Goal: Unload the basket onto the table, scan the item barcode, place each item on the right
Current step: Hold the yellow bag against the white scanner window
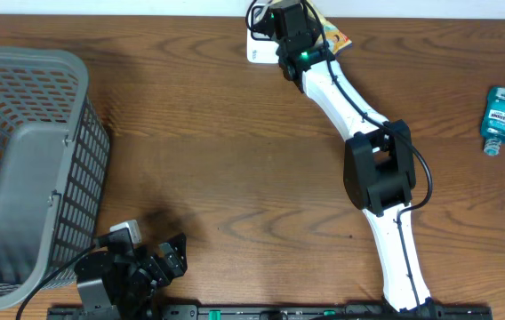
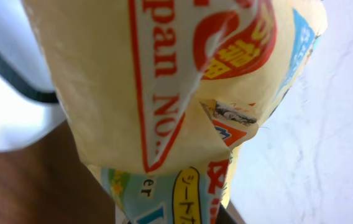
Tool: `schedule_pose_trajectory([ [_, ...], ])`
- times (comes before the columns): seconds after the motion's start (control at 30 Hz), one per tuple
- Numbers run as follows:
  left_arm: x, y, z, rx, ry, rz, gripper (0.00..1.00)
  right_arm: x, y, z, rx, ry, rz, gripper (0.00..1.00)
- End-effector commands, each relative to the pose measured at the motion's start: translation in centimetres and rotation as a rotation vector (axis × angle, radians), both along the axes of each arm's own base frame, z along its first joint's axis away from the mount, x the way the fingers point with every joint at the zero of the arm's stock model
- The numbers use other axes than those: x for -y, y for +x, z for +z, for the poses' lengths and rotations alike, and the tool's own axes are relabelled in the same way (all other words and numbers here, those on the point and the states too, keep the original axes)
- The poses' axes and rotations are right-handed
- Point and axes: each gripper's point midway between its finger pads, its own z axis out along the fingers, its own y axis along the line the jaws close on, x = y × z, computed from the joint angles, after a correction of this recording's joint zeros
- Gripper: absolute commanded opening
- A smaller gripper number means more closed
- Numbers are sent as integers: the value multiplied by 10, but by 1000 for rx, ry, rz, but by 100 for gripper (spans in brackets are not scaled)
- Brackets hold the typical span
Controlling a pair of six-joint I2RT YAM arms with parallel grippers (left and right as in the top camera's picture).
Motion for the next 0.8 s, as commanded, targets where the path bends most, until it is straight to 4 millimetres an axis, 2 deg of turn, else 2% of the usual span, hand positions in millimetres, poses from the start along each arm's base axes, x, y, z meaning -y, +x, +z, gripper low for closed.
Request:
schedule_pose_trajectory([
  [0.0, 2, -7, -8, -36, -3, -15, 98, -4, 13, 25, 79, -8, 29, 1],
  [0.2, 2, -7, -8, -36, -3, -15, 98, -13, 18, 7, 68, -46, 89, 1],
  [0.37, 2, -7, -8, -36, -3, -15, 98, -17, 19, 4, 66, -72, 125, 1],
  [0.63, 2, -7, -8, -36, -3, -15, 98, -2, 13, 21, 69, -79, 45, 1],
  [0.77, 2, -7, -8, -36, -3, -15, 99, 13, 2, 48, 49, -50, 6, 1],
])
